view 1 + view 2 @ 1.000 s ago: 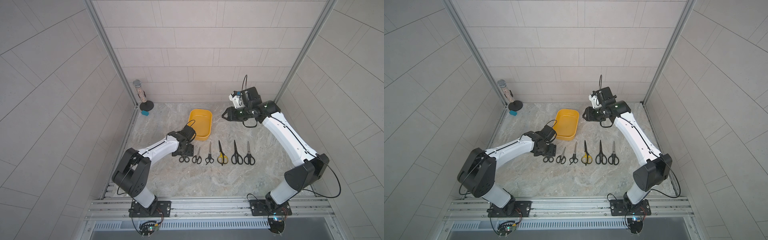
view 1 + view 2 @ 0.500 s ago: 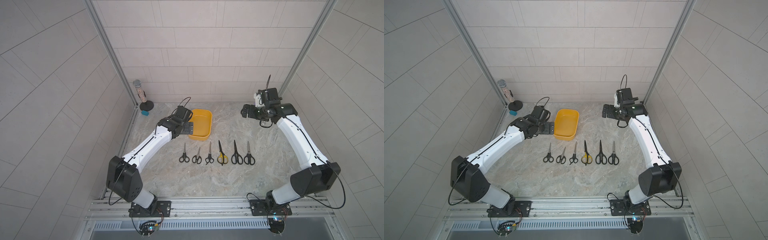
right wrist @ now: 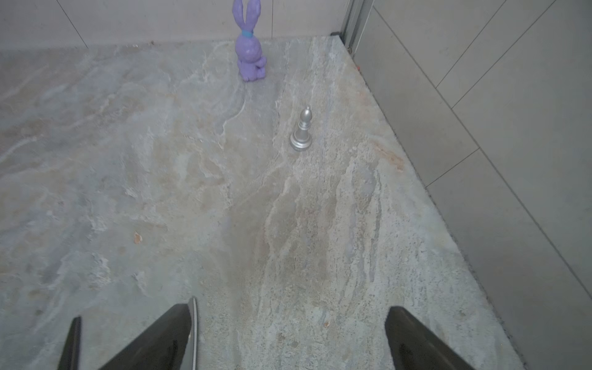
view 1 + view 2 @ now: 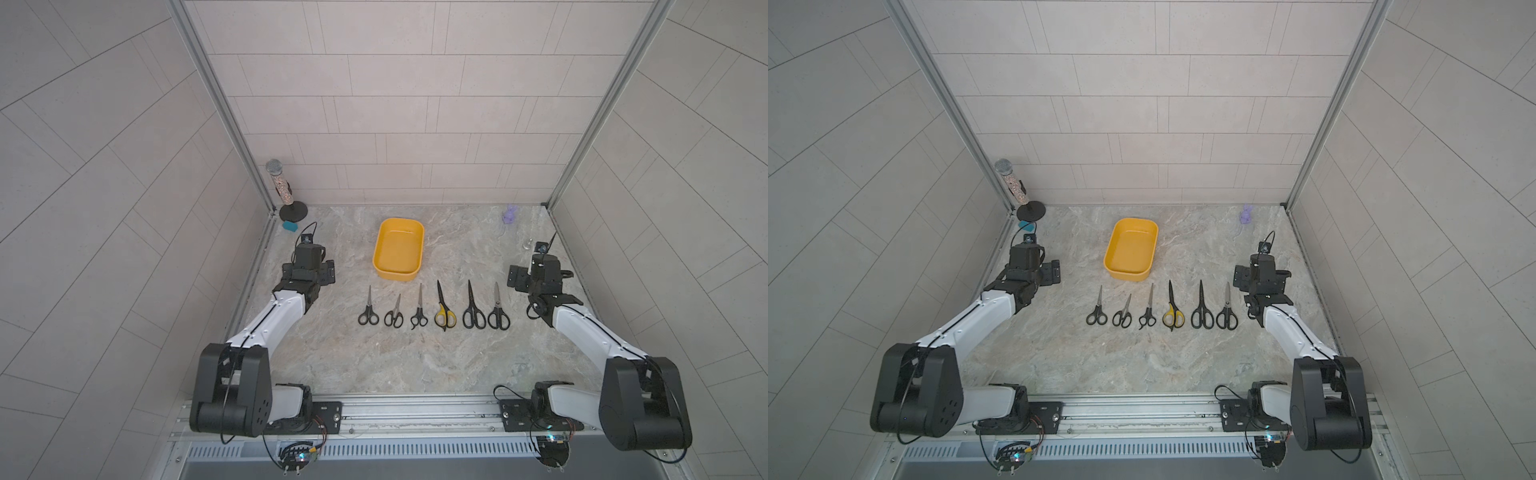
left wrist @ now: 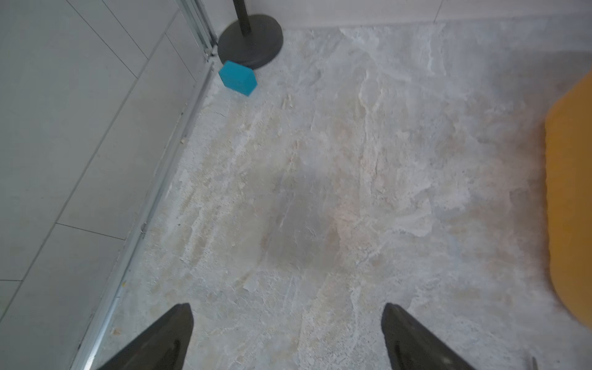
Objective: Take the scissors out of the storage box
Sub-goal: Reset both arms
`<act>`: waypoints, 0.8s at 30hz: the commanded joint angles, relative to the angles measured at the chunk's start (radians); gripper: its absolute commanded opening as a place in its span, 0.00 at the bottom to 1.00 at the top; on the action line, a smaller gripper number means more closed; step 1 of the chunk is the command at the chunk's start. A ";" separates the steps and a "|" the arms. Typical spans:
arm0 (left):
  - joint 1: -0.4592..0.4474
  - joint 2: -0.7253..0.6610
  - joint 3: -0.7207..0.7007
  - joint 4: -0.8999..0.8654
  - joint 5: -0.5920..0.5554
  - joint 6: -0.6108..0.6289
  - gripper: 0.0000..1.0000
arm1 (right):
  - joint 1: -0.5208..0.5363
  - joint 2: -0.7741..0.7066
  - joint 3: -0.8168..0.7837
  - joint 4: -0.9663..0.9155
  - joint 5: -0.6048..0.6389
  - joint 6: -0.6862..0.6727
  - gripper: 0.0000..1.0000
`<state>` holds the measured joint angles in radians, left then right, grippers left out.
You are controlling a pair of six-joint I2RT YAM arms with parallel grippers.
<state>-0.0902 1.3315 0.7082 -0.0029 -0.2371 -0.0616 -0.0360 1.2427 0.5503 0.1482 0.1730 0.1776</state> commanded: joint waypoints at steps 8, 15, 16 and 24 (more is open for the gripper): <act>0.049 0.116 -0.246 0.667 0.102 0.062 1.00 | -0.007 0.088 -0.153 0.539 -0.071 -0.044 1.00; 0.054 0.240 -0.310 0.899 0.105 0.045 1.00 | -0.006 0.096 -0.214 0.635 -0.083 -0.043 1.00; 0.055 0.242 -0.310 0.900 0.108 0.045 0.99 | -0.004 0.112 -0.217 0.656 -0.096 -0.051 1.00; 0.057 0.232 -0.317 0.895 0.184 0.074 1.00 | 0.005 0.235 -0.245 0.821 -0.089 -0.061 1.00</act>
<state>-0.0395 1.5597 0.4061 0.8242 -0.0986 -0.0063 -0.0372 1.4551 0.3183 0.8772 0.0864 0.1303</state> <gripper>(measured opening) 0.996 0.997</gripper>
